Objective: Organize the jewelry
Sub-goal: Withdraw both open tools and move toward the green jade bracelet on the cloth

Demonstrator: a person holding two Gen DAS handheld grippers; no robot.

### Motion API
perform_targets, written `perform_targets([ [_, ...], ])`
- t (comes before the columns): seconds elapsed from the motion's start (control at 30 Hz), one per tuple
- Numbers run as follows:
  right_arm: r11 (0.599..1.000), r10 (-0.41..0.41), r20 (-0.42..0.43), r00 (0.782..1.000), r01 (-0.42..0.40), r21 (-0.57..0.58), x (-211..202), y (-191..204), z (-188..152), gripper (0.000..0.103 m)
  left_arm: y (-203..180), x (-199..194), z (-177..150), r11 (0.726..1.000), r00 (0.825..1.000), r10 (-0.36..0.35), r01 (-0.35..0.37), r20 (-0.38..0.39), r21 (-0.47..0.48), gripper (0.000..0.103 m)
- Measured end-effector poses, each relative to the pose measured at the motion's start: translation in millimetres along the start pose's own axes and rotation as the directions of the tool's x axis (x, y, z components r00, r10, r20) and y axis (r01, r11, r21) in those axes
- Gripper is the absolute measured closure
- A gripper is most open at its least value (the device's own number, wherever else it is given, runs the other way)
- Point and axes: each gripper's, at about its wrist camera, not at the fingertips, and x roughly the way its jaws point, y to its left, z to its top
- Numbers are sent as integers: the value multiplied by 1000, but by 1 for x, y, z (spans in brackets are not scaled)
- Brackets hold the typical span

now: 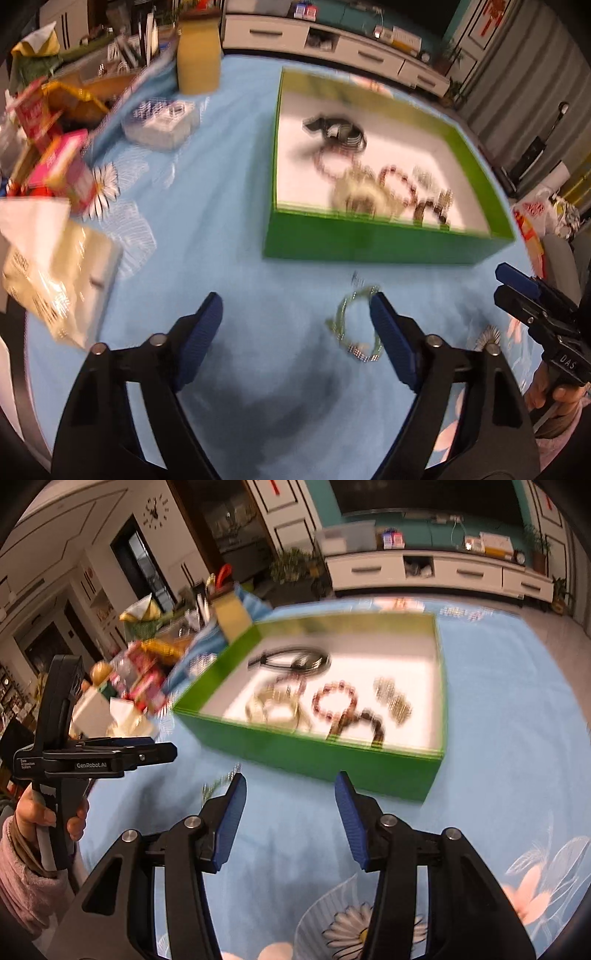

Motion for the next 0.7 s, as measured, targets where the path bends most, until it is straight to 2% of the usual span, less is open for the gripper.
perform_targets([
  [0.03,1000,12,-25,1000,-12,0,7,2,-5,52,0,4,-4,1000,1000,-6,6,-13,-5,30],
  [0.17,1000,20,-70,997,-21,-21,26,13,-14,52,-1,15,-16,999,999,-23,21,-42,-35,33],
  [0.27,999,21,-93,995,-25,-43,42,20,-15,52,-7,21,-22,1000,999,0,-1,-47,-31,35],
  [0.57,993,57,-142,988,-70,-91,71,27,-7,52,-32,35,-24,985,990,142,-140,-12,103,37],
  [0.7,986,80,-165,983,-103,-132,82,31,-4,52,-33,34,-27,977,989,150,-148,-4,153,41],
])
